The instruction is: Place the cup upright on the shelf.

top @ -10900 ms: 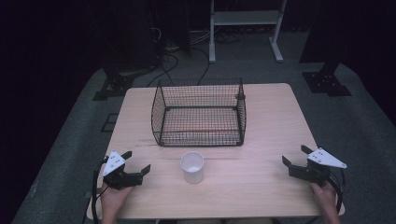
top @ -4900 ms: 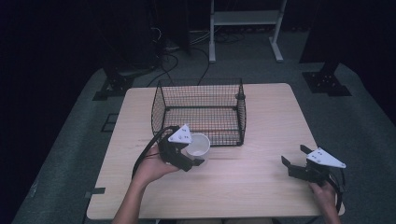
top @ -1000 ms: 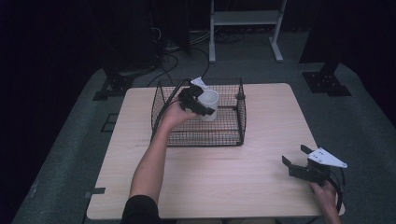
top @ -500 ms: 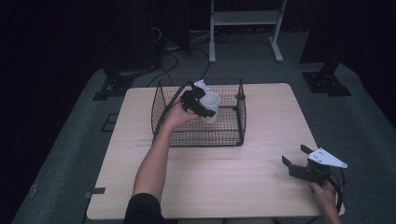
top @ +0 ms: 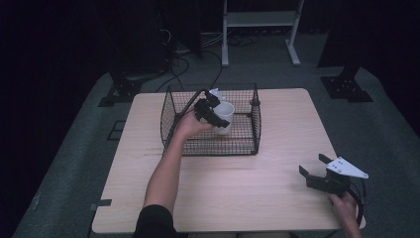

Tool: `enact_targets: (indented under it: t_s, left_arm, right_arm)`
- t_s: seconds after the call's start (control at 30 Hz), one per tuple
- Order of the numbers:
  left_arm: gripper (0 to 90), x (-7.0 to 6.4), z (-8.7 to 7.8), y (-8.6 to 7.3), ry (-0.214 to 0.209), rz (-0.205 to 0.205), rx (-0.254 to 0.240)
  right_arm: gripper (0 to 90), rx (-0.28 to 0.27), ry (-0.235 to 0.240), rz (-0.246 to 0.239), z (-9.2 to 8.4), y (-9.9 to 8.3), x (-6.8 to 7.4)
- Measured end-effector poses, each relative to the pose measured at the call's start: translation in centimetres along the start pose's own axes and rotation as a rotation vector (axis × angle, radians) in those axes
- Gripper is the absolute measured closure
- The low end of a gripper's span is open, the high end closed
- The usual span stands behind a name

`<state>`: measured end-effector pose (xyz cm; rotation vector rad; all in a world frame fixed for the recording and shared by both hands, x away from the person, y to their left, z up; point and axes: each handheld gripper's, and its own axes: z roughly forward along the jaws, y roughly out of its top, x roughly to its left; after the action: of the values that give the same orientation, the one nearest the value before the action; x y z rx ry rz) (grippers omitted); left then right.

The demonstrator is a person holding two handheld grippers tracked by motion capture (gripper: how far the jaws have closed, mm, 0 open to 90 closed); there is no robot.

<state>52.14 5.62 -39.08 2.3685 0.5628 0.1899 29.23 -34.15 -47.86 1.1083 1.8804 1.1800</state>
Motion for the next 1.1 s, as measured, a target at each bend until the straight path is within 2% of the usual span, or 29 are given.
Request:
enact_targets:
  t_s: [0.1, 0.23, 0.33, 0.43, 0.57, 0.8, 0.9, 0.97, 1.1]
  left_arm:
    - [21.9, 0.0, 0.4, -0.3, -0.007, -0.007, 0.0]
    - [21.9, 0.1, 1.1, -0.5, -0.012, -0.008, 0.034]
    - [21.8, 0.3, 1.3, -0.7, -0.017, -0.01, 0.04]
    - [21.8, 0.3, 1.4, -0.8, -0.021, -0.008, 0.044]
    - [21.7, 0.2, 1.9, -0.9, -0.023, 0.001, 0.074]
    - [21.5, 0.3, 1.9, -0.9, -0.025, 0.004, 0.074]
    - [21.2, 0.3, 1.7, -0.9, -0.018, 0.014, 0.08]
    - [21.2, 0.1, 1.6, -1.0, -0.005, 0.036, 0.075]
    - [21.0, 0.2, 1.5, -1.2, -0.016, 0.03, 0.086]
  right_arm:
    - [13.1, -0.003, 0.0, 0.001, 0.0, 0.0, 0.0]
    - [13.0, -0.002, -0.001, -0.001, 0.0, 0.0, 0.0]
    - [13.1, -0.003, 0.0, 0.001, 0.0, 0.0, 0.0]
    - [13.1, -0.003, 0.0, 0.0, 0.0, 0.0, 0.0]
    - [13.1, -0.003, 0.001, -0.002, 0.0, 0.0, 0.0]
    - [13.1, -0.005, 0.001, -0.001, 0.0, 0.0, 0.0]
    - [13.1, -0.005, 0.001, -0.001, 0.0, 0.0, 0.0]
    - [13.1, -0.003, 0.002, -0.003, 0.0, 0.0, 0.0]
    - [13.1, -0.004, 0.002, -0.003, 0.0, 0.0, 0.0]
